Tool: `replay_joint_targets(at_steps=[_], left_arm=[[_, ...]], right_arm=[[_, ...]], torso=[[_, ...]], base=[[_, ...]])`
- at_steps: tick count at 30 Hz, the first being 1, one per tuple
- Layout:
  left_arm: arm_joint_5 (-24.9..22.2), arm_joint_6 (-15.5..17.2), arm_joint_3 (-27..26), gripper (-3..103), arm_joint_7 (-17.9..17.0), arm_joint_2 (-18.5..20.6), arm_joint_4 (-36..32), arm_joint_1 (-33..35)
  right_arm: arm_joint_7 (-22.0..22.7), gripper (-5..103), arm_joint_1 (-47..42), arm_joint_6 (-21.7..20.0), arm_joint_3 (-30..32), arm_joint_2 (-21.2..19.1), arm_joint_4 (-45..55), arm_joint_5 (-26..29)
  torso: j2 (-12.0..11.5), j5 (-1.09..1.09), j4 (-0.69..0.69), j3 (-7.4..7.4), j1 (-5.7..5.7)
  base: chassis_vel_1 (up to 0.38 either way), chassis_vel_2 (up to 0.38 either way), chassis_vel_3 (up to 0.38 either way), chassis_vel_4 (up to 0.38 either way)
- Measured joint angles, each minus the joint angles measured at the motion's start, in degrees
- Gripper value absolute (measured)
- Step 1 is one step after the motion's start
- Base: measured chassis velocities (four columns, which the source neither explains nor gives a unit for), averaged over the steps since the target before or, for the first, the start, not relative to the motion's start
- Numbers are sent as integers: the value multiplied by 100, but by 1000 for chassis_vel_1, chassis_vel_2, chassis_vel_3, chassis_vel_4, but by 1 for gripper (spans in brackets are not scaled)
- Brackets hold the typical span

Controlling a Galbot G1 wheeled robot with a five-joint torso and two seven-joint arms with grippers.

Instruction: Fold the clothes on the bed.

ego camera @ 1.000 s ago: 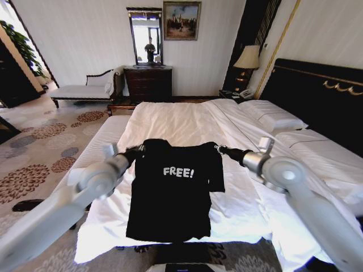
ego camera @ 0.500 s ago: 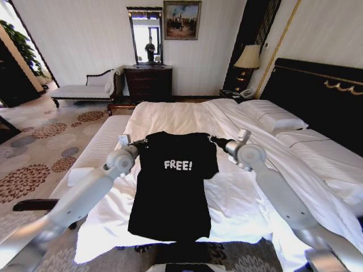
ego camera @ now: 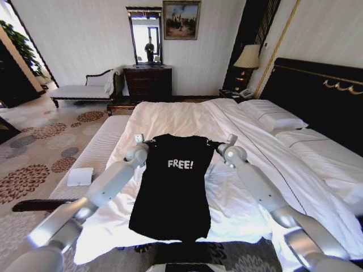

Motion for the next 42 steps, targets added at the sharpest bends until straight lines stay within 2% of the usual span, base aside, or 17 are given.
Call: replay_joint_targets(at_steps=[2, 4, 5, 7, 9, 10, 14, 15, 17, 19, 21, 24, 26, 29, 34, 42], left_arm=[[116, -53, 15, 1, 78, -67, 245, 0], [332, -137, 13, 1, 193, -206, 677, -2], [332, -137, 13, 1, 193, -206, 677, -2], [456, -189, 9, 1, 245, -314, 937, -22], [565, -233, -51, 1, 267, -553, 1247, -82], [565, -233, -51, 1, 267, -553, 1247, -82], [695, -234, -308, 1, 281, -1076, 1797, -311], [695, -234, -308, 1, 281, -1076, 1797, -311], [804, -236, -470, 1, 336, -1464, 2385, -578], [999, -281, -511, 1, 457, -1694, 2860, -777], [1058, -300, -515, 1, 491, -1738, 2962, -817], [1365, -398, -649, 1, 691, -1998, 3627, -1075], [1412, -412, -681, 1, 707, -2034, 3721, -1115], [1673, -474, -827, 1, 890, -2275, 4372, -1445], [1742, -482, -814, 1, 940, -2323, 4541, -1511], [1819, -489, -830, 1, 895, -2321, 4508, -1345]], right_arm=[[-135, 1, -17, 78, -51, 129, -243, -282], [-369, 1, -25, 244, -98, 449, -803, -751], [-369, 1, -25, 244, -98, 449, -803, -751], [-460, 1, -4, 320, -101, 633, -1124, -884], [-515, 1, 132, 546, -94, 991, -1647, -1067], [-515, 1, 132, 546, -94, 991, -1647, -1067], [-433, 1, 655, 771, -42, 1442, -2369, -1219], [-433, 1, 655, 771, -42, 1442, -2369, -1219], [-486, 1, 1055, 914, -53, 1604, -2976, -1483], [-528, 1, 1318, 1003, -32, 1723, -3418, -1669], [-540, 1, 1372, 1028, -15, 1753, -3519, -1726], [-646, 1, 1608, 1172, 64, 1920, -4063, -2074], [-659, 1, 1632, 1185, 78, 1938, -4120, -2110], [-786, 1, 1817, 1285, 223, 2052, -4550, -2355], [-931, 1, 1869, 1363, 323, 2125, -4797, -2616], [-965, 1, 1796, 1394, 367, 2169, -4827, -2756]], torso=[[0, -1, 0, 0, 0], [0, 0, 1, 0, 0], [0, 0, 1, 0, 0], [0, 0, 2, 0, -1], [-1, 1, 0, 1, 0], [-1, 1, 0, 1, 0], [0, 1, 3, 0, 0], [0, 1, 3, 0, 0], [0, 0, 2, 0, 0], [0, 1, -1, 0, 0], [0, 2, -1, 0, 0], [-1, 1, 1, 1, 0], [0, 1, 1, 1, 0], [0, 1, 2, 0, 0], [-1, 2, -1, 0, 0], [0, 0, 1, 0, 0]], base=[[0, 0, 0, 0], [0, 0, 0, 0], [0, 0, 0, 0], [0, 0, 0, 0], [0, 0, 0, 0], [0, 0, 0, 0], [0, 0, 0, 0], [0, 0, 0, 0], [0, 0, 0, 0], [0, 0, 0, 0], [0, 0, 0, 0], [0, 0, 0, 0], [0, 0, 0, 0], [0, 0, 0, 0], [0, 0, 0, 0], [0, 0, 0, 0]])
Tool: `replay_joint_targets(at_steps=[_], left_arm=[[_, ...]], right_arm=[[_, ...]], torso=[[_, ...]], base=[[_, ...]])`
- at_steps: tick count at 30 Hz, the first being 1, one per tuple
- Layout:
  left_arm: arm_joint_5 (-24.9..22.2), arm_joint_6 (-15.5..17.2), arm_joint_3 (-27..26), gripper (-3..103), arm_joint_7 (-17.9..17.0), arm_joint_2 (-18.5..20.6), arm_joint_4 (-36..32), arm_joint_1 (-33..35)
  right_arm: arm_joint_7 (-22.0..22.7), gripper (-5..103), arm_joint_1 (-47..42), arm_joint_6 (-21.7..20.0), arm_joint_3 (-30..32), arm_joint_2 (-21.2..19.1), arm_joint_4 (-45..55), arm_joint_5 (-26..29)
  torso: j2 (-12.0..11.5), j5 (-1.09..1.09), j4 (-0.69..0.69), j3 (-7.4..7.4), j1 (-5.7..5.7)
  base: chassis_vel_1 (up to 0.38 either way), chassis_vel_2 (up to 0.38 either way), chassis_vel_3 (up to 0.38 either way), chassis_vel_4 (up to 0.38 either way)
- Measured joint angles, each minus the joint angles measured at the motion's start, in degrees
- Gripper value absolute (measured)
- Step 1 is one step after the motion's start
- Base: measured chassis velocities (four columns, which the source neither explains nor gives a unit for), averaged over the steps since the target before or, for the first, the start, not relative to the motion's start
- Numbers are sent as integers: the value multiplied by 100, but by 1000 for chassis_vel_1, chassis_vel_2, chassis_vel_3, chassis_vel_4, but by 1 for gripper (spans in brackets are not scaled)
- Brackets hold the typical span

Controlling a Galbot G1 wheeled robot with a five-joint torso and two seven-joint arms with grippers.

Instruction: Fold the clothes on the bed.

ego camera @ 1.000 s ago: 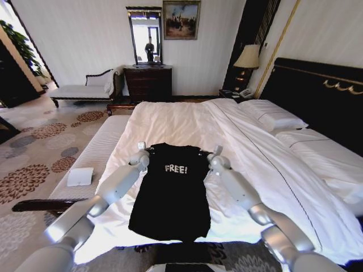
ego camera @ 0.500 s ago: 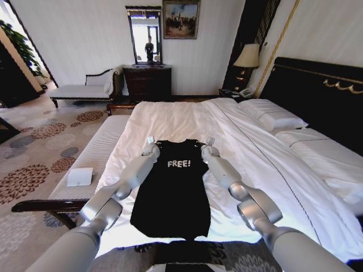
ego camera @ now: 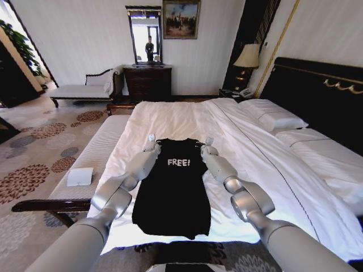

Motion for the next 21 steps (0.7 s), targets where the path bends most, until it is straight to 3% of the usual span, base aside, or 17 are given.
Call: replay_joint_targets(at_steps=[6, 7, 10, 11, 12, 15, 18, 20, 21], left_arm=[[30, 118, 3, 1, -70, -9, -77, 74], [33, 186, 3, -1, -70, -10, -96, 79], [48, 233, -1, -1, -70, -10, -102, 82], [67, 284, -22, 3, -69, -12, -112, 84], [76, 382, -20, 19, -69, 24, -159, 85], [-44, 411, 39, 35, -128, 139, -357, 146], [-145, 414, 101, 41, -165, 203, -488, 175], [-296, 415, 260, 52, -216, 341, -718, 217], [-296, 415, 260, 52, -216, 341, -718, 217]], right_arm=[[-94, -2, -94, 8, -42, -11, 5, -59], [-93, 3, -117, -14, -60, -17, 36, -22], [-90, 3, -132, -32, -73, -20, 62, 4], [-87, 13, -150, -56, -85, -23, 102, 33], [-92, 24, -209, -108, -177, -71, 218, 63], [61, 40, -346, -255, -373, -192, 520, 300], [145, 45, -438, -297, -483, -280, 749, 472], [264, 57, -629, -395, -637, -466, 1184, 730], [264, 57, -629, -395, -637, -466, 1184, 730]], torso=[[0, 0, -1, 0, 0], [0, 0, -1, 0, 0], [0, 1, -1, 0, 0], [0, 0, -1, 0, 0], [0, 0, -1, 0, 0], [0, 0, 0, 0, 0], [0, 0, -1, 0, 0], [1, 0, 0, 0, 0], [1, 0, 0, 0, 0]], base=[[0, 0, 0, 0], [0, 0, 0, 0], [0, 0, 0, 0], [0, 0, 0, 0], [0, 0, 0, 0], [0, 0, 0, 0], [0, 0, 0, 0], [0, 0, 0, 0], [0, 0, 0, 0]])
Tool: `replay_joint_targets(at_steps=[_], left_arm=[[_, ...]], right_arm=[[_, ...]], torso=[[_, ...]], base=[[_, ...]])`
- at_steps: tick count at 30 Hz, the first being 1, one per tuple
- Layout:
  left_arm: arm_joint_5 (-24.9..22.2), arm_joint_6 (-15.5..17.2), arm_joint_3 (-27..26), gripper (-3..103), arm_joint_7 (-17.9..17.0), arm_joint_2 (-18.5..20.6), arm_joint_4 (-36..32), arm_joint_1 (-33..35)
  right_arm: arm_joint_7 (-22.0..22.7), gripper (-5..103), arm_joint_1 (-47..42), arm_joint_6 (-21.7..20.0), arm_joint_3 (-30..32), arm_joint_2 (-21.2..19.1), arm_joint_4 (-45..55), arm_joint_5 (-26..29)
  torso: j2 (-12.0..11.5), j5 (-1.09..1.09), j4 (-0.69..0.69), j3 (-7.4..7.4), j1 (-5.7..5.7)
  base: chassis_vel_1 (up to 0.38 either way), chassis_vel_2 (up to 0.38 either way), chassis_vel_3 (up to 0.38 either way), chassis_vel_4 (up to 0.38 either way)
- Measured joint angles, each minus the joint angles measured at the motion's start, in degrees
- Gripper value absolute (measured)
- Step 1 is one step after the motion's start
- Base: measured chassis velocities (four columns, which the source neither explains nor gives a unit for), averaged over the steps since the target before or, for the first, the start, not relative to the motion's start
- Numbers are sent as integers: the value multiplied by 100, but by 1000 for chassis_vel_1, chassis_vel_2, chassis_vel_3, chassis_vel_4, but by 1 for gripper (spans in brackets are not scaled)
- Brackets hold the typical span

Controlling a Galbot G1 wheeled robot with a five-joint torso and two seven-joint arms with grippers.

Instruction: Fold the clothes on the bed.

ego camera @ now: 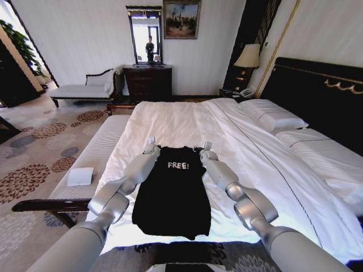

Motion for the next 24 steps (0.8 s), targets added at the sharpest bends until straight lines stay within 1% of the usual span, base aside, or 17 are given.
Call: replay_joint_targets(at_steps=[2, 3, 5, 6, 7, 8, 9, 10, 11, 12, 13, 16, 18, 19, 21, 22, 24], left_arm=[[-291, 3, 215, 63, -130, 296, -541, 202], [-291, 3, 215, 63, -130, 296, -541, 202], [-544, 1, 327, 74, -227, 734, -1251, 542], [-666, -23, 328, 74, -270, 1024, -1715, 802], [-766, -52, 298, 80, -320, 1252, -2099, 1037], [-766, -52, 298, 80, -320, 1252, -2099, 1037], [-841, -81, 257, 85, -363, 1462, -2469, 1287], [-889, -122, 199, 90, -378, 1654, -2816, 1563], [-906, -137, 174, 94, -375, 1718, -2933, 1661], [-969, -187, 49, 96, -380, 1950, -3395, 2051], [-969, -187, 49, 96, -380, 1950, -3395, 2051], [-990, -284, -230, 97, -370, 2226, -4086, 2557], [-990, -303, -315, 95, -370, 2290, -4277, 2688], [-992, -335, -534, 94, -368, 2454, -4743, 3013], [-1033, -359, -777, 93, -367, 2658, -5215, 3380], [-1066, -369, -1030, 92, -337, 2870, -5638, 3801], [-1067, -379, -1182, 91, -304, 2982, -5854, 4062]], right_arm=[[215, 68, -333, -193, -110, -235, 624, 334], [215, 68, -333, -193, -110, -235, 624, 334], [462, 79, -750, -299, -137, -499, 1241, 599], [566, 84, -1027, -357, -89, -660, 1620, 716], [654, 89, -1293, -400, 33, -812, 1987, 813], [654, 89, -1293, -400, 33, -812, 1987, 813], [739, 94, -1503, -436, 181, -947, 2302, 895], [857, 94, -1761, -500, 379, -1111, 2716, 1016], [902, 98, -1850, -523, 445, -1168, 2865, 1057], [1036, 98, -2210, -587, 676, -1389, 3477, 1191], [1036, 98, -2210, -587, 676, -1389, 3477, 1191], [1194, 100, -2763, -632, 968, -1692, 4265, 1290], [1229, 100, -2945, -653, 1044, -1748, 4454, 1318], [1262, 100, -3349, -692, 1257, -1852, 4860, 1342], [1267, 100, -3783, -719, 1532, -1944, 5291, 1344], [1263, 100, -4136, -740, 1773, -1996, 5645, 1344], [1240, 100, -4335, -747, 1919, -2025, 5840, 1339]], torso=[[0, -1, -5, 0, 0], [0, -1, -5, 0, 0], [0, 1, -2, 0, 0], [0, 1, -1, 1, 0], [0, 2, 1, 0, 0], [0, 2, 1, 0, 0], [0, 2, 1, 0, 0], [1, -1, 1, -1, -1], [1, -2, 2, -1, -1], [0, -1, 0, 0, -1], [0, -1, 0, 0, -1], [1, -3, -1, -2, -2], [1, 1, -2, -1, -2], [1, 2, -2, -1, -1], [2, 0, -4, -1, -1], [1, 2, -3, -1, -1], [1, 1, -2, -1, -1]], base=[[0, 0, 0, 0], [0, 0, 0, 0], [0, 0, 0, 0], [0, 0, 0, 0], [0, 0, 0, 0], [0, 0, 0, 0], [0, 0, 0, 0], [0, 0, 0, 0], [0, 0, 0, 0], [0, 0, 0, 0], [0, 0, 0, 0], [0, 0, 0, 0], [0, 0, 0, 0], [0, 0, 0, 0], [0, 0, 0, 0], [0, 0, 0, 0], [0, 0, 0, 0]])
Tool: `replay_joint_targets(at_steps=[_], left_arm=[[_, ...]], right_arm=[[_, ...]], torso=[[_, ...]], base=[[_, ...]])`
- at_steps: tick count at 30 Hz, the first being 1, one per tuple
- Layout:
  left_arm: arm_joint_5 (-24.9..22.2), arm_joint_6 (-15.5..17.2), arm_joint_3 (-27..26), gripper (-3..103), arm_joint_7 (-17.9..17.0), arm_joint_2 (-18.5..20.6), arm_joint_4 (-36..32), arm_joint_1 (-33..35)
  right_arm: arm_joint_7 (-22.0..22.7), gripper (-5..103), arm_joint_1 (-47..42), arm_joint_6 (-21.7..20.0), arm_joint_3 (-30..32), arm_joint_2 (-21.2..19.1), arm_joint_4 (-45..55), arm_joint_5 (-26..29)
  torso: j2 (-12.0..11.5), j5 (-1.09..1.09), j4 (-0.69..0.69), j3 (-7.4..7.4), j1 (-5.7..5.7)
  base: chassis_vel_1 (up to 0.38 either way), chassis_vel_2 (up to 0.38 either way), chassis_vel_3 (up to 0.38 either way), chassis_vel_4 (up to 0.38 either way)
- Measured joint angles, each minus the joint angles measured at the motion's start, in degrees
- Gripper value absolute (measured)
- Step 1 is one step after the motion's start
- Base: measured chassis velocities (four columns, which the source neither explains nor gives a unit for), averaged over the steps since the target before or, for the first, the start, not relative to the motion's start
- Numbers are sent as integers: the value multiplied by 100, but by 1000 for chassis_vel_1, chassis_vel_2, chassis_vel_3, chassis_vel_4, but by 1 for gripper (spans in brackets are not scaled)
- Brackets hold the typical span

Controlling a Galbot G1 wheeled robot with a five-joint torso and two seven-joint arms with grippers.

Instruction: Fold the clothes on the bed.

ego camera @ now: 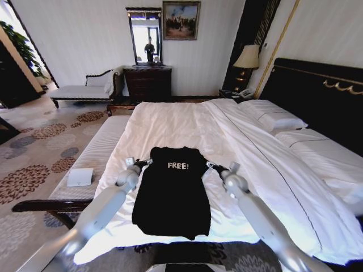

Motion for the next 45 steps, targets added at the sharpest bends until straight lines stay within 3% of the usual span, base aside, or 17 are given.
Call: replay_joint_targets(at_steps=[2, 3, 6, 8, 11, 13, 17, 25, 35, 39, 45], left_arm=[[48, -45, -350, 91, 97, 243, -513, 673], [48, -45, -350, 91, 97, 243, -513, 673], [420, -157, -908, 91, 332, 372, -1162, 1644], [755, -238, -1301, 91, 443, 184, -1467, 2304], [917, -283, -1498, 91, 508, 19, -1629, 2696], [1246, -390, -1779, 91, 690, -206, -1870, 3439], [1710, -540, -2020, 91, 905, -347, -1972, 3968], [1796, -642, -2495, 88, 1140, -573, -2171, 4631], [1698, -726, -2853, 89, 1317, -835, -2524, 5539], [1688, -734, -2881, 89, 1318, -942, -2561, 5660], [1722, -721, -2873, 89, 1240, -1008, -2673, 5707]], right_arm=[[-131, 100, -539, -8, 409, -34, 449, -45], [-131, 100, -539, -8, 409, -34, 449, -45], [-367, 100, -1576, -9, 1069, 129, 1084, -108], [-562, 100, -2354, 18, 1487, 530, 1590, -161], [-669, 100, -2710, 38, 1629, 776, 1834, -208], [-857, 100, -3408, 120, 1809, 1227, 2218, -385], [-1243, 100, -4013, 336, 1940, 1452, 2436, -664], [-1919, 100, -4715, 757, 1977, 1419, 2312, -1102], [-2887, 100, -5184, 1267, 1294, 1366, 1498, -1960], [-3075, 100, -5105, 1272, 1084, 1334, 1210, -1977], [-3128, 100, -4775, 1176, 957, 1262, 769, -1546]], torso=[[0, -3, 4, 0, -1], [0, -3, 4, 0, -1], [0, -2, 1, -1, -1], [1, -2, -1, 0, -1], [0, -2, -1, 0, 0], [0, -2, 1, 0, 0], [0, -2, 1, 0, 0], [-1, -2, 1, 1, 1], [-1, -1, 1, 1, 1], [-2, -1, 0, 1, 1], [-2, -1, 1, 2, 2]], base=[[0, 0, 0, 0], [0, 0, 0, 0], [0, 0, 0, 0], [0, 0, 0, 0], [0, 0, 0, 0], [0, 0, 0, 0], [0, 0, 0, 0], [0, 0, 0, 0], [0, 0, 0, 0], [0, 0, 0, 0], [0, 0, 0, 0]])
